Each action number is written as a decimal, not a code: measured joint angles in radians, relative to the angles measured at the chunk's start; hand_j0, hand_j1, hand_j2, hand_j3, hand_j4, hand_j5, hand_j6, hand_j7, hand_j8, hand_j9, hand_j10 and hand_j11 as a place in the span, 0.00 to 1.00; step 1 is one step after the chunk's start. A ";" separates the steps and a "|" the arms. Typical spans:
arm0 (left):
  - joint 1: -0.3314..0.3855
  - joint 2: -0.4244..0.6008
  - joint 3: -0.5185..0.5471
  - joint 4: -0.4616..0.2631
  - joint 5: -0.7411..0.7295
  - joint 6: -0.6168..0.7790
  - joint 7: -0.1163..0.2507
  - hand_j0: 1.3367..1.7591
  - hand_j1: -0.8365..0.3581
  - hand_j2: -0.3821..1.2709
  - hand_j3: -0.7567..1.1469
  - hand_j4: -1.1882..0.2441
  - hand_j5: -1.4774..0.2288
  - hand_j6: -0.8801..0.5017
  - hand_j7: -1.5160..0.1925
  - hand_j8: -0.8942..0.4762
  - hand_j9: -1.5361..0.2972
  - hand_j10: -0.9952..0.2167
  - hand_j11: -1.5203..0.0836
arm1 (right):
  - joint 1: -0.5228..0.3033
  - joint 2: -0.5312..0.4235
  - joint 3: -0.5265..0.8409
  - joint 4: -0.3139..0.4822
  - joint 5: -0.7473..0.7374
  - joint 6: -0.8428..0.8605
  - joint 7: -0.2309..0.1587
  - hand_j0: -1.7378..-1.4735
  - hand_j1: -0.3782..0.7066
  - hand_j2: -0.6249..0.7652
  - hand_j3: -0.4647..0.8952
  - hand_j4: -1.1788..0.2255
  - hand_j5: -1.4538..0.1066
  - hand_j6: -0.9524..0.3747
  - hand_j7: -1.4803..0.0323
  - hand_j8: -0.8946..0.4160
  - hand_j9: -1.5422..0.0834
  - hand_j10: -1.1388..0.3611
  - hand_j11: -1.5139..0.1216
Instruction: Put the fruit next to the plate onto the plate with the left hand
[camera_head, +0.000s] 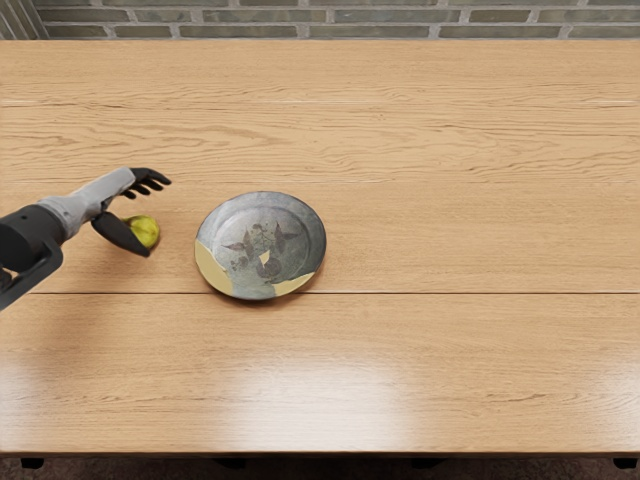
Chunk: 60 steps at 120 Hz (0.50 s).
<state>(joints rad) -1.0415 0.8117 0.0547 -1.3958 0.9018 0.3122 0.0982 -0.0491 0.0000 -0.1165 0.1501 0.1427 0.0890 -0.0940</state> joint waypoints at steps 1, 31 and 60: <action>0.000 0.000 0.001 0.000 0.001 0.003 0.000 0.76 0.70 0.27 0.40 0.62 0.64 0.42 0.67 0.44 0.63 0.58 0.71 | 0.000 0.000 0.000 0.000 0.000 0.000 0.000 0.30 0.07 0.44 0.34 0.81 0.90 0.69 0.95 0.66 0.92 0.74 0.90; 0.016 -0.009 0.029 0.018 0.015 0.045 -0.002 0.76 0.70 0.27 0.40 0.62 0.64 0.42 0.66 0.43 0.63 0.57 0.71 | 0.000 0.000 0.000 0.000 0.000 0.000 0.000 0.30 0.07 0.44 0.34 0.81 0.90 0.69 0.95 0.66 0.92 0.74 0.90; 0.017 -0.023 0.047 0.044 0.020 0.050 -0.005 0.76 0.66 0.28 0.40 0.59 0.61 0.38 0.63 0.40 0.60 0.53 0.67 | 0.000 0.000 0.000 0.000 0.000 0.000 0.000 0.30 0.07 0.44 0.34 0.81 0.90 0.69 0.95 0.66 0.92 0.74 0.90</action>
<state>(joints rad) -1.0247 0.7887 0.1012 -1.3515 0.9218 0.3623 0.0936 -0.0491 0.0000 -0.1166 0.1501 0.1427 0.0890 -0.0940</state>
